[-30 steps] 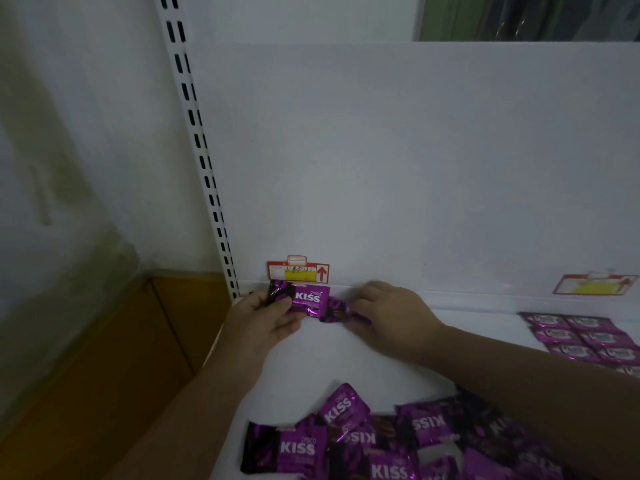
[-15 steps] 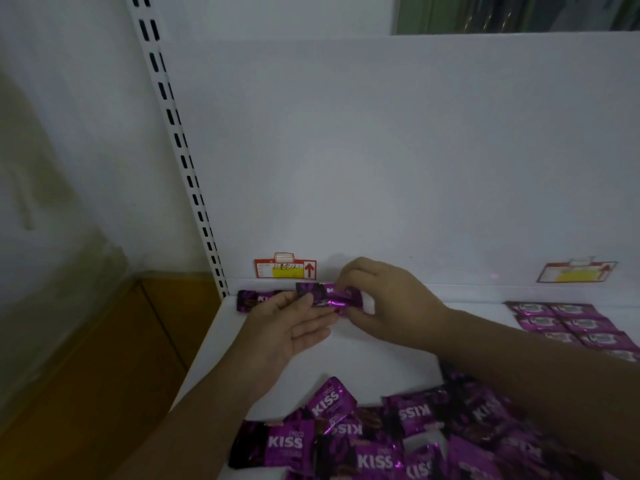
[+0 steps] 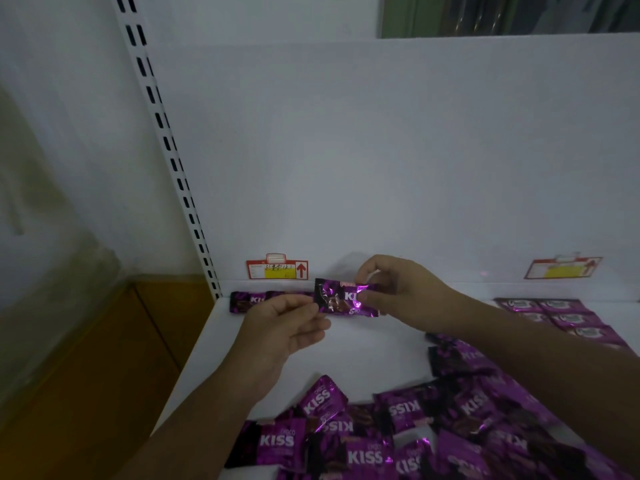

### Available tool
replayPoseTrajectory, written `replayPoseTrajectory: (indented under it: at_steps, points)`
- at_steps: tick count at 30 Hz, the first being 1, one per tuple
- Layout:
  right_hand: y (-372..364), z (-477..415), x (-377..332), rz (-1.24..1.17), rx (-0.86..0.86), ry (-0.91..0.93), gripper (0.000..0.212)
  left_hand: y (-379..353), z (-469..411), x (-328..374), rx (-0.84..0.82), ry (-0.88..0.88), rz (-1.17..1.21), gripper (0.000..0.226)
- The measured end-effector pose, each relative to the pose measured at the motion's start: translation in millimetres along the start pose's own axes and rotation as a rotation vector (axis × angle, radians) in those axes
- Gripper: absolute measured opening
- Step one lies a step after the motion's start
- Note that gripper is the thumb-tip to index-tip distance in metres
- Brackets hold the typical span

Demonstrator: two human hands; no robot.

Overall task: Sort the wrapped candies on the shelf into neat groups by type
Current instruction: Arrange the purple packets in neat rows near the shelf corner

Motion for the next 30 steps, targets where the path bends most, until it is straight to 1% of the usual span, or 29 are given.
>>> replayPoseTrajectory:
  at_steps: [2,5,7,8,9,11,12,13,14,17,21,26,30]
  points:
    - [0.0,3.4,-3.3,0.135,0.027,0.066,0.018,-0.5,-1.2,-1.9,0.006,0.003,0.038,0.011]
    - [-4.3,9.5,-14.0,0.342,0.013,0.257,0.035,-3.8,0.3,-4.3,0.01,0.011,0.081,0.009]
    - [-5.1,11.7,-16.7,0.425,0.006,0.341,0.036,-4.8,0.5,-4.5,0.01,-0.007,0.069,0.01]
    - [-2.1,11.3,-15.9,0.457,0.03,0.347,0.033,-5.1,1.5,-3.4,0.018,-0.04,0.005,0.011]
    - [3.3,10.7,-14.6,0.49,0.077,0.342,0.031,-3.2,2.0,-1.2,0.044,-0.114,-0.156,0.011]
    - [15.4,10.7,-10.5,0.603,0.183,0.346,0.024,-0.2,6.6,7.2,0.109,-0.39,-0.747,0.008]
    - [19.3,11.4,-7.8,0.689,0.211,0.367,0.022,-4.0,10.4,8.6,0.079,-0.505,-0.989,0.013]
    - [20.3,12.3,-4.8,0.773,0.211,0.391,0.019,-8.3,12.1,6.0,0.013,-0.56,-1.13,0.022]
    - [19.1,13.4,-1.7,0.835,0.191,0.406,0.016,-12.2,12.1,0.8,-0.058,-0.565,-1.222,0.03]
    - [10.1,16.3,7.0,0.907,0.119,0.418,0.013,-17.7,6.4,-14.5,-0.158,-0.517,-1.425,0.048]
    - [2.5,14.4,16.9,0.939,0.056,0.399,0.014,-16.3,0.6,-24.5,-0.238,-0.413,-1.489,0.054]
    - [-2.4,11.8,24.7,0.989,-0.032,0.386,0.016,-17.1,-1.1,-26.5,-0.256,-0.413,-1.488,0.052]
    - [-3.8,7.9,34.7,1.015,-0.043,0.296,0.03,-15.3,-1.8,-28.5,-0.261,-0.382,-1.488,0.052]
Point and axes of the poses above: each hand's wrist, its own z-axis away from the middle knuckle, its own y-axis out of the back of the hand, x = y × z, the point moved 4 cm from there along -z, towards the middle knuckle, and after that the axes turned 1 degree about y, right-handed, at the moved point
